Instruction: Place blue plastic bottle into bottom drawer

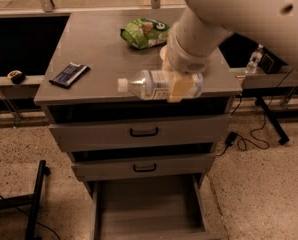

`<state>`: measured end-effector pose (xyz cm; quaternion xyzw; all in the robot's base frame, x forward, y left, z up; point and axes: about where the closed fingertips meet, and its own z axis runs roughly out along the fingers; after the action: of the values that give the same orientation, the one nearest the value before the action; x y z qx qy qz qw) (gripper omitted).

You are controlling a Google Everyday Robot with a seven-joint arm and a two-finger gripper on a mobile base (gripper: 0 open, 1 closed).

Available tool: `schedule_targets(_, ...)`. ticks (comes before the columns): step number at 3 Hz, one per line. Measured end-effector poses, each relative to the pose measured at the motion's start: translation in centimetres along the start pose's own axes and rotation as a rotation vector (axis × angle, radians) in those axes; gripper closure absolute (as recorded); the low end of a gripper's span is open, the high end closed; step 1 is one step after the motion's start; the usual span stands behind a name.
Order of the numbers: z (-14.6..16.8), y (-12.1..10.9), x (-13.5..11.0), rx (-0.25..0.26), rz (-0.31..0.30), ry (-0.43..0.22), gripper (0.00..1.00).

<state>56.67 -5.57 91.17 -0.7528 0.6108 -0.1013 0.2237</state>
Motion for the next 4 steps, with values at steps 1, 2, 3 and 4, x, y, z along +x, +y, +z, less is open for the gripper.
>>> schedule_targets(1,5.2,6.1,-0.2,-0.070,0.218,-0.150,1.00)
schedule_targets(2,10.6,13.1,0.9,-0.129,0.414,-0.247,1.00)
schedule_targets(3,12.3,15.4,1.8,-0.123,0.446,-0.239,1.00)
schedule_targets(4,12.8,15.9,1.3,-0.136,0.451,-0.289,1.00)
